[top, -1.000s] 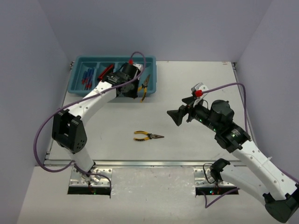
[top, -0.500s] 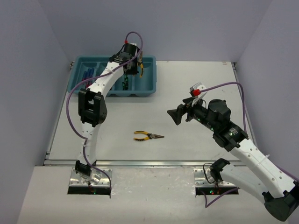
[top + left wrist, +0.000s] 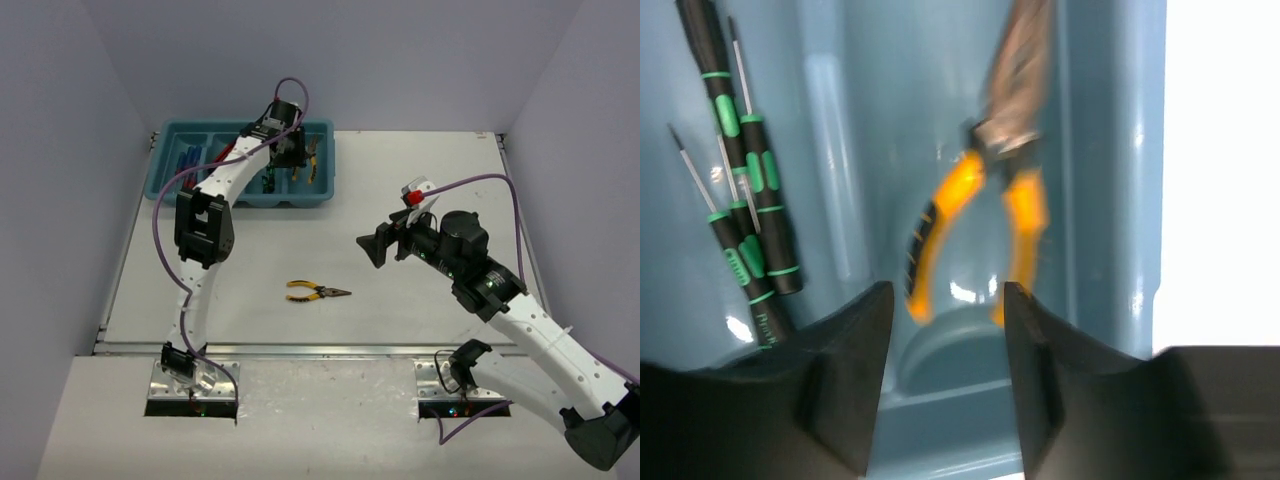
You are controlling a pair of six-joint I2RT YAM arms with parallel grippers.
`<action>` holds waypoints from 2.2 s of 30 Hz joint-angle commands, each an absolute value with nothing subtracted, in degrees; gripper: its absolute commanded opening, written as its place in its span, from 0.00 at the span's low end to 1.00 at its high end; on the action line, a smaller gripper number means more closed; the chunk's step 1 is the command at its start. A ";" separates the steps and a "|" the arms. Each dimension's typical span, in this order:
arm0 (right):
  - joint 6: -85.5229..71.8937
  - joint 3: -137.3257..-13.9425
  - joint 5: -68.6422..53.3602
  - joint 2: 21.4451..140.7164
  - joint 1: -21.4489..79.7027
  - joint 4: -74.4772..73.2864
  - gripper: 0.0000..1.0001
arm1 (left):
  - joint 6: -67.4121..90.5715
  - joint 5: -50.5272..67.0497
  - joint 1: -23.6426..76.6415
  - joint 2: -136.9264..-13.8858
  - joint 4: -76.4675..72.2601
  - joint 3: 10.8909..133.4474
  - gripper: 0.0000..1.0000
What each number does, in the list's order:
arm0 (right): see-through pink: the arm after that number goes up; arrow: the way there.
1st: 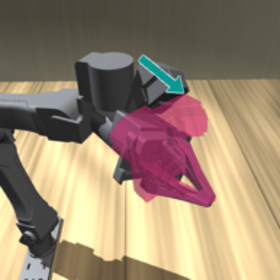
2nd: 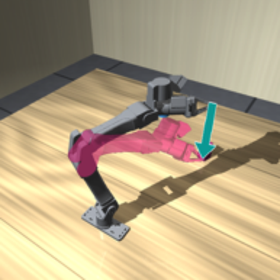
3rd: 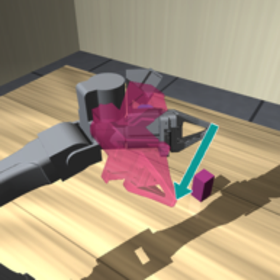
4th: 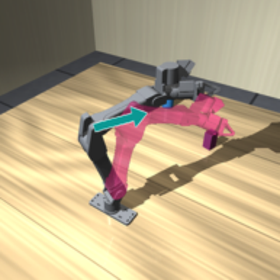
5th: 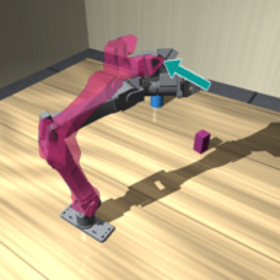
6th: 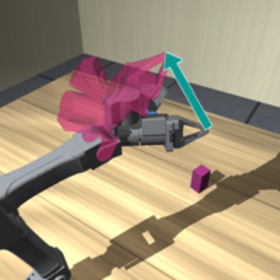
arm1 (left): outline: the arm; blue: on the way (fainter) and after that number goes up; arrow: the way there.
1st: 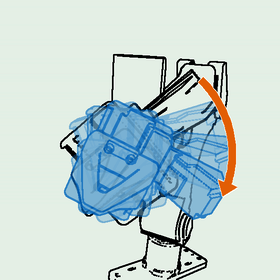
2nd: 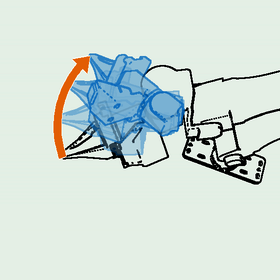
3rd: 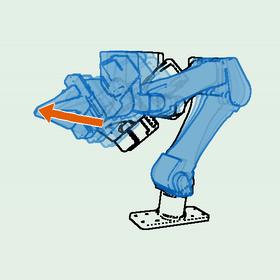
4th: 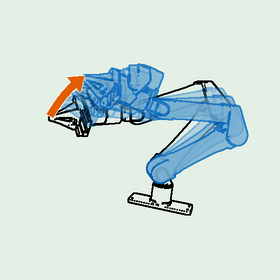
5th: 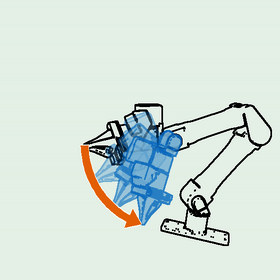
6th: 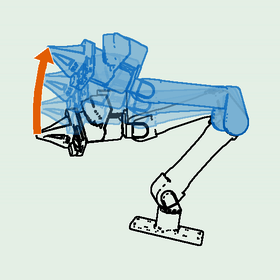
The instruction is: Sort the tools into containers
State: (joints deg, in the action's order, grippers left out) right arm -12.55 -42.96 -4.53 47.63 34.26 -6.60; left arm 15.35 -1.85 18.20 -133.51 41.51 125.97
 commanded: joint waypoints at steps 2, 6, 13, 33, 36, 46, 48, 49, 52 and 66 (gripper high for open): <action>-11.44 -43.68 -3.45 47.46 34.37 -5.53 0.99 | 15.52 -2.59 19.56 -125.64 35.34 124.33 0.78; -11.15 -43.77 -3.16 47.29 34.35 -5.64 0.99 | 13.95 -3.11 20.11 -119.26 35.47 122.65 0.95; -9.87 -43.86 -2.41 46.70 34.36 -6.58 0.99 | 3.46 -6.57 28.80 -102.06 40.18 104.60 1.00; -5.44 -41.85 -3.82 38.51 34.37 -6.77 0.99 | -13.28 -8.01 41.22 -107.27 38.61 66.84 0.88; -5.39 -41.75 -4.70 38.46 34.37 -6.71 0.99 | -13.10 -7.66 41.31 -107.00 36.50 66.34 0.88; -5.10 -41.84 -6.01 39.31 34.33 -6.50 0.99 | -13.54 1.36 41.01 -107.12 33.92 65.83 0.72; -5.10 -41.79 -6.06 39.11 34.28 -6.50 0.99 | -13.35 3.10 40.87 -108.26 34.46 66.06 0.58; -5.10 -41.75 -6.08 39.01 34.28 -6.49 0.99 | -13.15 3.08 40.75 -108.94 34.80 66.28 0.49; -5.01 -41.75 -6.27 38.91 34.31 -6.39 0.99 | -12.69 4.74 40.14 -110.71 35.77 66.33 0.27; -5.18 -41.48 -4.14 38.58 34.28 -5.80 0.99 | -13.80 12.91 41.22 -102.36 39.81 69.43 0.00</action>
